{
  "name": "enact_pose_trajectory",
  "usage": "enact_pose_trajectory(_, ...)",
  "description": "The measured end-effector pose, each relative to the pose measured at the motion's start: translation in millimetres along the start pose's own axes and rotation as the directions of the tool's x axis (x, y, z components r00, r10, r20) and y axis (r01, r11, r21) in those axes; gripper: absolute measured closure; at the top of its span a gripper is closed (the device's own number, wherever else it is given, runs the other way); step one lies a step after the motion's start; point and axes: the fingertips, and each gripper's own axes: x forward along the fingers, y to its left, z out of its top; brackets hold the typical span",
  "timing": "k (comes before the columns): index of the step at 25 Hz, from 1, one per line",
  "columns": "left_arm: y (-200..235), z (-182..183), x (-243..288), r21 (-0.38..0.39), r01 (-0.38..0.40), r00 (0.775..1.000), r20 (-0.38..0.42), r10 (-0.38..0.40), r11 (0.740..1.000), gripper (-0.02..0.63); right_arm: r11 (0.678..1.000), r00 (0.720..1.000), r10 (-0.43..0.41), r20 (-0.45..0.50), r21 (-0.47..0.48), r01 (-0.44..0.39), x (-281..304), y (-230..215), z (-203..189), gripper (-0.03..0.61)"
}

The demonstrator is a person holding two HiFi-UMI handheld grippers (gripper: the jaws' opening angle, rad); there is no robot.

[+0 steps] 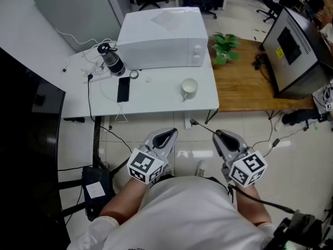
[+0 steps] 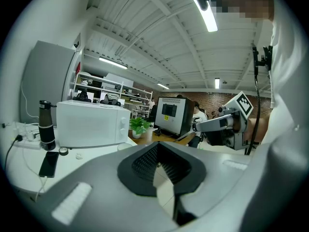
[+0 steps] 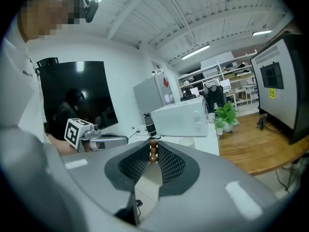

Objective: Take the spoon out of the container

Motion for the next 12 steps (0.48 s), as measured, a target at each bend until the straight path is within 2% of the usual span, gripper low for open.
enact_pose_trajectory(12,1.2,1.6,1.2,0.009,0.001,1.000,0.003,-0.001,1.000,0.609,1.000,1.000,-0.002,0.000,-0.001,0.002,0.2,0.8,-0.2,0.523)
